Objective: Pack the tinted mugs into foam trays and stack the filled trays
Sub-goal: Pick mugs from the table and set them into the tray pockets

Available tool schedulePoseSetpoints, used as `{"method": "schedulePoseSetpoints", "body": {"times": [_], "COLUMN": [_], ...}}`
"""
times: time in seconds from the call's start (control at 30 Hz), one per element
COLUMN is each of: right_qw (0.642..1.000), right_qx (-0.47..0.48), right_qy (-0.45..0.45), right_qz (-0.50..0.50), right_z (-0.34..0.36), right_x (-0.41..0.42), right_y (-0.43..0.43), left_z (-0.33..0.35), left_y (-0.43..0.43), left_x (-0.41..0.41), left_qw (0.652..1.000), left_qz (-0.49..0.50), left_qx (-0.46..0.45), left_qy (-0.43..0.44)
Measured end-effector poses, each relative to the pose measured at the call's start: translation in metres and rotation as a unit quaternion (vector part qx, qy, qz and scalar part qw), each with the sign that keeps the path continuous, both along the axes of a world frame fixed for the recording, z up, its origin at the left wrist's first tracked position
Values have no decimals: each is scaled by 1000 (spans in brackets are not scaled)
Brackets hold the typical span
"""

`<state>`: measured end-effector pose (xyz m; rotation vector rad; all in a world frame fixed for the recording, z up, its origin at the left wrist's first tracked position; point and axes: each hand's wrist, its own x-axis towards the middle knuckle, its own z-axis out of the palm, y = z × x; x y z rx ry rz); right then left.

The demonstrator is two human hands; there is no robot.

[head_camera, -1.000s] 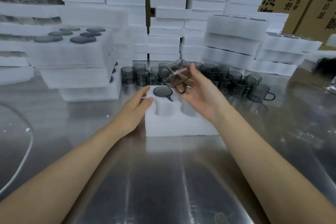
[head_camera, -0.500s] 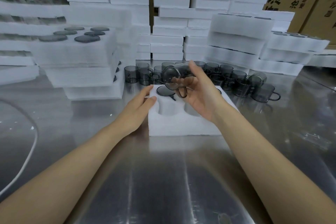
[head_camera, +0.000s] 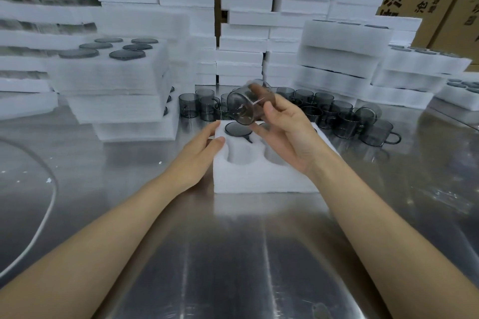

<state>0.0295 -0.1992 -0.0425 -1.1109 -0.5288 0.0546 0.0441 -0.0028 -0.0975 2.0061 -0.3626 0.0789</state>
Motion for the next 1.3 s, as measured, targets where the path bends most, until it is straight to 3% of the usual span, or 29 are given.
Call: {"method": "schedulePoseSetpoints", "body": {"times": [0.13, 0.23, 0.47, 0.6, 0.73, 1.07, 1.23, 1.3], "right_qw": [998, 998, 973, 937, 907, 764, 662, 641], "right_qx": [34, 37, -178, -316, -381, -578, -673, -705], "right_qy": [47, 52, -62, -122, -159, -230, -293, -279], "right_qz": [32, -11, -132, -88, -82, -173, -151, -122], "right_z": [2, 4, -2, -2, 0, 2, 4, 2], "right_x": [-1, -2, -4, -12, -19, -27, -32, -34], "right_y": [1, 3, 6, 9, 14, 19, 18, 14], "left_z": [-3, -4, -3, 6, 8, 1, 2, 1], "left_y": [1, 2, 5, 3, 1, 1, 2, 2], "left_x": [3, 5, 6, 4, -1, 3, 2, 2], "left_qw": [1000, 1000, 994, 993, 993, 994, 994, 994], "left_qz": [-8, -12, -78, -84, -78, -66, -70, -70], "left_qx": [3, 3, -39, -49, -67, -59, -59, -65], "left_qy": [-7, -6, 60, 61, 56, 57, 53, 46]}}
